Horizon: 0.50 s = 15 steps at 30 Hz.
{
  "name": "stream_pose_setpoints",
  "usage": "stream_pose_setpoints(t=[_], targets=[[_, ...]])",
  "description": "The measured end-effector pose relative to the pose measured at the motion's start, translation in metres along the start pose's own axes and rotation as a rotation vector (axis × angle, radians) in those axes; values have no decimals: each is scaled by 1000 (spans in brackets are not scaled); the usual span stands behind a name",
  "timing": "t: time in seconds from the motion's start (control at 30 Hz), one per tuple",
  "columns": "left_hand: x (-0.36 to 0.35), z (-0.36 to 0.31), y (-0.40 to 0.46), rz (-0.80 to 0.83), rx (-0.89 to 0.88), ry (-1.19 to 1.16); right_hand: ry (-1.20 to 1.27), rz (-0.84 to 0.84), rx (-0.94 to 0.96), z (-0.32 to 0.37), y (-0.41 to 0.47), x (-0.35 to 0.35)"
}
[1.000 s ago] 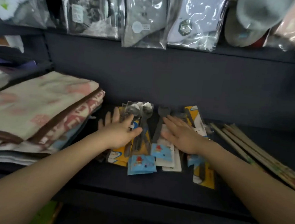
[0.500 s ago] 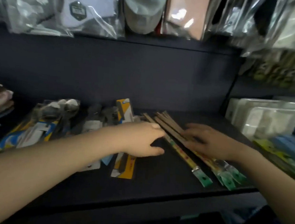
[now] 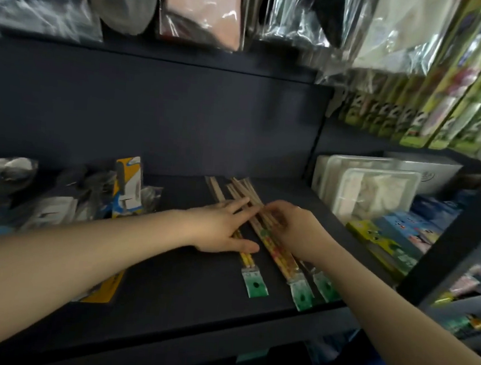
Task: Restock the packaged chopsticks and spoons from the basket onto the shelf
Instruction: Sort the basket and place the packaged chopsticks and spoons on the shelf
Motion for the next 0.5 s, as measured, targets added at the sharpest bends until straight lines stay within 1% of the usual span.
stream_pose_setpoints(t=[0.07, 0.13, 0.2, 0.3, 0.43, 0.5], targets=[[3, 1, 6, -3, -4, 9, 55, -73, -76, -11, 7, 12], [3, -1, 9, 19, -10, 32, 155, -212, -160, -30, 14, 38], [1, -4, 12, 46, -10, 35, 147, -276, -226, -48, 18, 58], [2, -11, 16, 27, -19, 23, -28, -210, -298, -69, 19, 54], [5, -14, 16, -18, -61, 57, -116, -183, -410, -84, 16, 41], [7, -15, 18, -53, -95, 75, -209, -143, -437, -82, 15, 36]])
Point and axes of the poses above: each hand's wrist, its own y-axis towards the middle knuckle, its own x-axis out of the back of the hand, z = x × y, the point moved 8 cm from there along y, towards the middle knuckle
